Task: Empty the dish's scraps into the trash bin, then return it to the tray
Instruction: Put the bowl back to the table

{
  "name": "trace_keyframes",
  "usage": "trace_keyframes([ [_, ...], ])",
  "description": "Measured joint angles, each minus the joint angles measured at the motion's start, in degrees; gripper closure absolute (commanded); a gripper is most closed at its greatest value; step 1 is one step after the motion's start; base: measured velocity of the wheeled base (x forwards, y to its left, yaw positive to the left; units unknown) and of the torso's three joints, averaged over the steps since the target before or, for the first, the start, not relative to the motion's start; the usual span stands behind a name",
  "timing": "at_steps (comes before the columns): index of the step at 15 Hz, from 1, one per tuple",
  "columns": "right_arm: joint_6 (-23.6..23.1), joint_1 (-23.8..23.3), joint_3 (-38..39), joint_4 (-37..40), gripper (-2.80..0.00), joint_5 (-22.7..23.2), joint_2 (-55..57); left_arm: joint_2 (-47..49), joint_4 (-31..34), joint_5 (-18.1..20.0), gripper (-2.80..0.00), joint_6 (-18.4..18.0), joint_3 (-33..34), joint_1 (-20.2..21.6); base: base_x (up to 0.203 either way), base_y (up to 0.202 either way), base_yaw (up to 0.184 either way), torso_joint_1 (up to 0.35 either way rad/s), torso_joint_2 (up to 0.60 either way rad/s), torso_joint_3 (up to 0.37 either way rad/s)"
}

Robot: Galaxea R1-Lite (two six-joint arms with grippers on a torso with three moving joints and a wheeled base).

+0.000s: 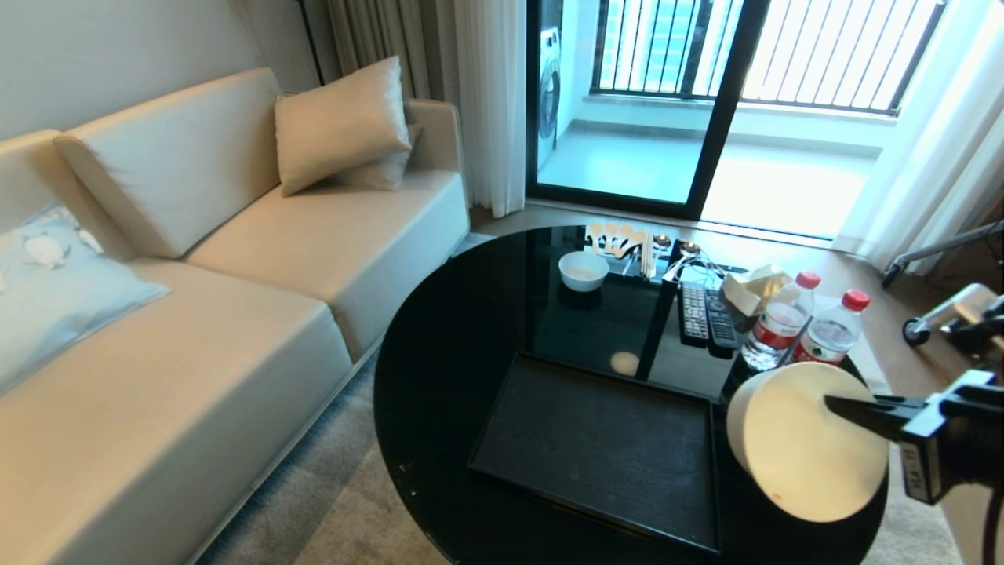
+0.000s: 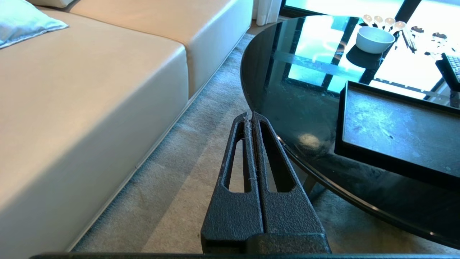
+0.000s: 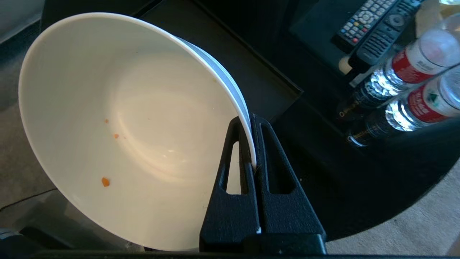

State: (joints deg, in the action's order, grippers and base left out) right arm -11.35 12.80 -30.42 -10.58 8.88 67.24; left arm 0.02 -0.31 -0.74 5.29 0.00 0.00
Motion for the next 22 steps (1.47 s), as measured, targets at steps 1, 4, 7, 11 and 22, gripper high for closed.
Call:
trace_keyframes([
  [1, 0.0, 1.6, -0.7, -1.3, 0.00, -0.9, 3.7, 0.0, 0.0, 0.0, 0.00, 0.0, 0.0, 0.0, 0.000, 0.000, 0.000, 0.000, 0.00, 0.000],
  [4, 1.5, 6.4, -3.1, -6.3, 0.00, -5.3, 14.4, 0.0, 0.0, 0.0, 0.00, 0.0, 0.0, 0.0, 0.000, 0.000, 0.000, 0.000, 0.00, 0.000],
  [7, 7.2, 11.8, -7.5, -8.4, 0.00, -10.5, 24.4, 0.0, 0.0, 0.0, 0.00, 0.0, 0.0, 0.0, 0.000, 0.000, 0.000, 0.000, 0.00, 0.000],
  [11, 14.9, 17.0, -15.7, -8.3, 0.00, -15.9, 36.2, 0.0, 0.0, 0.0, 0.00, 0.0, 0.0, 0.0, 0.000, 0.000, 0.000, 0.000, 0.00, 0.000],
  [22, 37.9, 18.3, -37.9, 18.7, 0.00, -17.6, 52.4, 0.0, 0.0, 0.0, 0.00, 0.0, 0.0, 0.0, 0.000, 0.000, 0.000, 0.000, 0.00, 0.000],
])
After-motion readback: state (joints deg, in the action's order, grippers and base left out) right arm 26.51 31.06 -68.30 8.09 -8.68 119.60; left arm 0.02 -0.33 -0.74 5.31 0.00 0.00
